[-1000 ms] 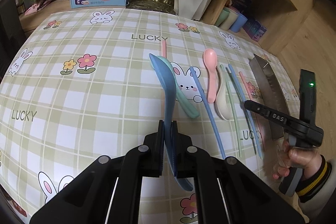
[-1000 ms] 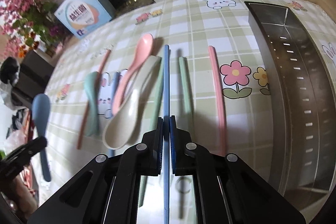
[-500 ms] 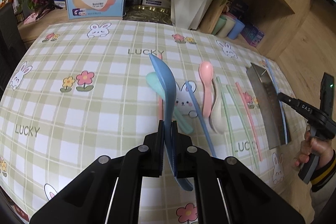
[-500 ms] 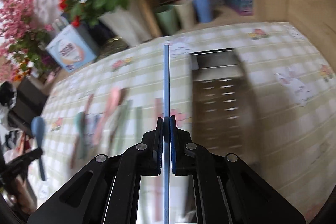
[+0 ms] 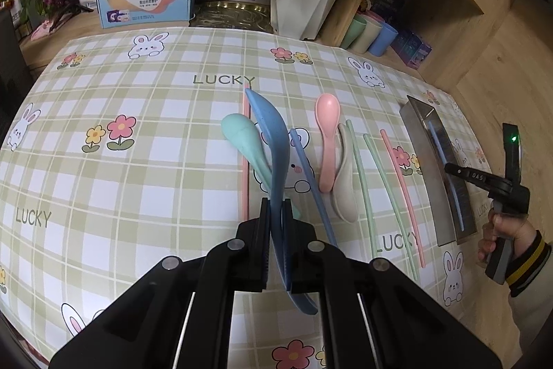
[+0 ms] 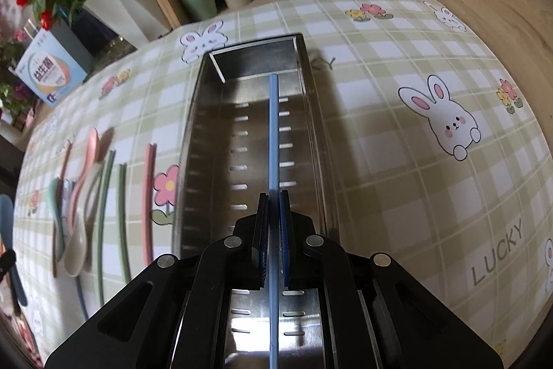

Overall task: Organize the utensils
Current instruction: 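Carry the blue chopstick into the steel tray and open the right gripper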

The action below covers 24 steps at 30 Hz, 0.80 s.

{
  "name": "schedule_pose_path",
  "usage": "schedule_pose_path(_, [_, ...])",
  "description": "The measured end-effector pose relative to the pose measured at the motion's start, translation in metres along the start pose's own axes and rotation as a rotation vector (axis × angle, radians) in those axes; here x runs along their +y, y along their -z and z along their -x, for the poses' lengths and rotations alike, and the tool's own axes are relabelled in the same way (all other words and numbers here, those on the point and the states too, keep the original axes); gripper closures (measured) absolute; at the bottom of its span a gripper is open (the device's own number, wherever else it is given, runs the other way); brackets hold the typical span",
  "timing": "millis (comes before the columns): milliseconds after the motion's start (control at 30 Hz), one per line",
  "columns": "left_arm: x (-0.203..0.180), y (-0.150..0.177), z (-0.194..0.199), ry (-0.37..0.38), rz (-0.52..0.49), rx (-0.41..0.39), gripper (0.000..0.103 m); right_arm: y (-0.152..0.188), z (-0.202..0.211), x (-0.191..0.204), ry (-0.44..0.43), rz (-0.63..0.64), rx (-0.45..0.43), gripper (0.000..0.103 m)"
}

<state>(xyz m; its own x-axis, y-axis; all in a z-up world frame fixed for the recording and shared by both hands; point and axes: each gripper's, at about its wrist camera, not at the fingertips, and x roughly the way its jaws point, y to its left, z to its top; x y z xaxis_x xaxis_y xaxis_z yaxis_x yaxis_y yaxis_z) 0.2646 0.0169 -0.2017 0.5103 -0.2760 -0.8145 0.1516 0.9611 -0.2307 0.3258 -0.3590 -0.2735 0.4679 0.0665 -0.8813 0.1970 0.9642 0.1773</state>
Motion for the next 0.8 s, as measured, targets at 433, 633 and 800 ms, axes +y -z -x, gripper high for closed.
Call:
schedule_pose_path(433, [0.001, 0.003, -0.001, 0.003, -0.002, 0.008, 0.097, -0.001, -0.001, 0.005, 0.084, 0.031, -0.001, 0.096])
schedule_pose_path(633, [-0.002, 0.003, 0.000, 0.010, -0.008, 0.009, 0.097, -0.006, 0.018, 0.010, 0.056, 0.030, -0.043, 0.096])
schedule_pose_path(800, [-0.012, 0.000, -0.001, 0.019, -0.029, 0.020, 0.097, -0.005, 0.044, 0.014, 0.048, 0.031, -0.106, 0.095])
